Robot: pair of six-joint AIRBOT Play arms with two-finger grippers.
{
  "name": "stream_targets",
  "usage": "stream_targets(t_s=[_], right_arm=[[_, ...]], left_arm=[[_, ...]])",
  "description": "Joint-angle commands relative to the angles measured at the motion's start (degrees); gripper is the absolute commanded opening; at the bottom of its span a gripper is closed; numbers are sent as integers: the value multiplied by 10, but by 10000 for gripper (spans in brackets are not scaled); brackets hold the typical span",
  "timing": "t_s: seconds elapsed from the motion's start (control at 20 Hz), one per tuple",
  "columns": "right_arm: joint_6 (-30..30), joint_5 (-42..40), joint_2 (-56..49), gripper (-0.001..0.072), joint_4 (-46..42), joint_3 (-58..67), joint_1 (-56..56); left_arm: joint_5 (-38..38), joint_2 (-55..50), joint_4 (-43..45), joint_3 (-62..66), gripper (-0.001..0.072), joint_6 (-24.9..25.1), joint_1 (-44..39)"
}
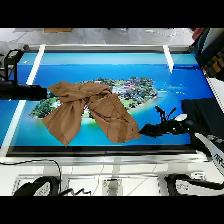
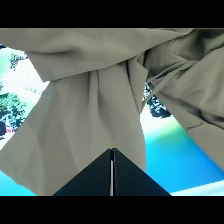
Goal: Fold the clothes and pants, and hang the long-sleeved shirts on hangers.
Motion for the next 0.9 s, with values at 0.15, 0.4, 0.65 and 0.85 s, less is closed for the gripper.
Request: stream_targets(t_s=[0.15, 0.4, 0.65, 0.85], right_arm=[[-75, 89, -87, 455, 38, 32, 20], [-130, 111, -87, 445, 40, 69, 55], [-155, 191, -87, 445, 71, 123, 55], [-165, 207, -87, 407, 70, 123, 59]], left_arm=[[0, 0, 19, -1, 16, 0, 0], [2, -2, 93, -4, 16, 0, 1], [9, -2, 148, -47, 17, 1, 16], [7, -2, 138, -129, 16, 16, 76]])
